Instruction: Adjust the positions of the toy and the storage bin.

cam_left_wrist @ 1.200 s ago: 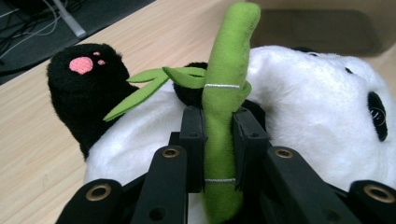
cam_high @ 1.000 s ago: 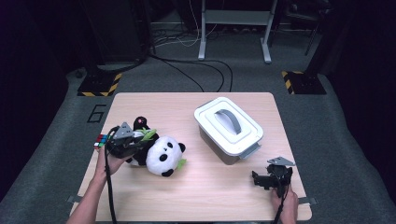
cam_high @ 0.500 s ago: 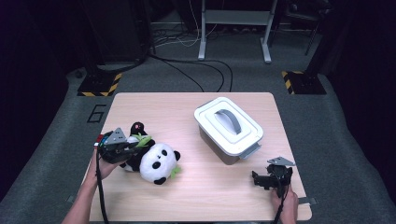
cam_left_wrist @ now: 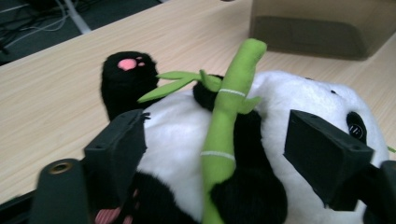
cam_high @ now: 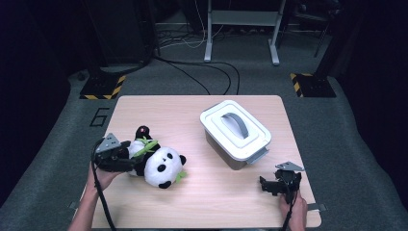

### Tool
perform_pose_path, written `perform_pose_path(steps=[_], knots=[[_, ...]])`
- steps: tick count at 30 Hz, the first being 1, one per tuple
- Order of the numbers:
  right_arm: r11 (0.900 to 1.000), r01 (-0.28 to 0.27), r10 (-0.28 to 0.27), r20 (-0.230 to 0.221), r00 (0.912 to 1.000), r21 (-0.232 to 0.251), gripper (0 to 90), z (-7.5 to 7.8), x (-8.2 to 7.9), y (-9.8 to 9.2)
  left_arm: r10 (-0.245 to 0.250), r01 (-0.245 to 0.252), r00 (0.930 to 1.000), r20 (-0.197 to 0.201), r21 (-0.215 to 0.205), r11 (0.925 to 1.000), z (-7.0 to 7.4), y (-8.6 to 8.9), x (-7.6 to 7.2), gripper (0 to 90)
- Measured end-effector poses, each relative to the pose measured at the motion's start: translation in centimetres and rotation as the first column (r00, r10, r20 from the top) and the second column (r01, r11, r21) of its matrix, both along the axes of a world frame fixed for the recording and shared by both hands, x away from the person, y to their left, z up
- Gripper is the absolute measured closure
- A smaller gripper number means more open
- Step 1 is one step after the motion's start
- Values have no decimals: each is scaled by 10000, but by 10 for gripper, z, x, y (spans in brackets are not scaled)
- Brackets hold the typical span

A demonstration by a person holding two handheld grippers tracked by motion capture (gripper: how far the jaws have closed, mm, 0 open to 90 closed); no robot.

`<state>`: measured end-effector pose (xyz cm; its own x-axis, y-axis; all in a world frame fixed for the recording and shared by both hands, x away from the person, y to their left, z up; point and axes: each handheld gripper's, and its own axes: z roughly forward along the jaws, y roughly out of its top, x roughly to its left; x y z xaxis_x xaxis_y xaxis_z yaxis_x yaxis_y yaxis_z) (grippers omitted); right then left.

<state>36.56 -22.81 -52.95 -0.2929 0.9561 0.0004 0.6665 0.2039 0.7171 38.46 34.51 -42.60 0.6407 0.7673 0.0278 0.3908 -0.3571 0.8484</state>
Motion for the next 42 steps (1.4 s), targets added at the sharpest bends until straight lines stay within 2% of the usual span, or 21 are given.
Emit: perform_pose_path(steps=[3,6,7,10,11,17,22,24,25,26,28,29,30,32,33,34,38,42], knots=[[10000,-1,1,-2,10000,-4,0,0,0,0,566,-565,9983,125,-113,9983,-3,10,-17,152],[10000,-2,2,6,10000,-3,0,0,0,0,714,-710,9974,120,-254,9971,-6,13,-24,149],[10000,-1,1,-3,10000,0,0,0,0,0,943,-937,9955,139,-393,9948,-9,18,-31,147],[10000,-3,3,-1,10000,0,0,0,0,0,1093,-1082,9937,226,-473,9930,-9,22,-36,134],[10000,-1,1,-4,10000,2,0,0,0,0,1180,-1160,9926,292,-625,9913,-7,26,-41,134],[10000,3,-3,16,10000,-20,0,0,0,0,1502,-1486,9880,350,-443,9879,-7,33,-48,121],[10000,3,-3,13,10000,-18,0,0,0,0,1913,-1916,9815,-108,-308,9810,-25,42,-52,110],[10000,54,-54,1,10000,-7,0,0,0,1,2060,-2066,9774,-471,-78,9784,-36,45,-53,101],[10000,69,-69,12,10000,-7,0,0,0,1,2231,-2228,9709,-867,127,9748,-51,47,-52,91],[10000,69,-69,12,10000,-7,0,0,0,1,2231,-2228,9709,-867,127,9748,-51,47,-52,89],[10000,66,-66,21,10000,-8,0,0,0,1,2471,-2440,9592,-1376,392,9690,-68,49,-51,83],[10000,63,-63,18,10000,-9,0,0,0,1,2568,-2527,9480,-1878,460,9664,-87,50,-49,75],[10000,63,-63,18,10000,-9,0,0,0,1,2568,-2527,9480,-1878,460,9664,-87,50,-49,74],[10000,51,-51,7,10000,-2,0,0,0,1,2763,-2639,9382,-2086,860,9607,-101,49,-48,68],[10000,52,-52,7,10000,-1,0,0,0,1,2908,-2771,9409,-1737,989,9557,-105,47,-49,59],[10000,56,-56,8,10000,-10,0,0,0,1,2961,-2825,9405,-1668,1008,9540,-105,47,-49,58],[9999,155,-155,0,9999,16,0,0,1,3,3006,-2856,9376,-1749,1060,9525,-105,48,-43,33],[10000,-53,53,41,10000,-24,0,0,2,3,2955,-2817,9400,-1707,1006,9542,-106,48,-42,32]])
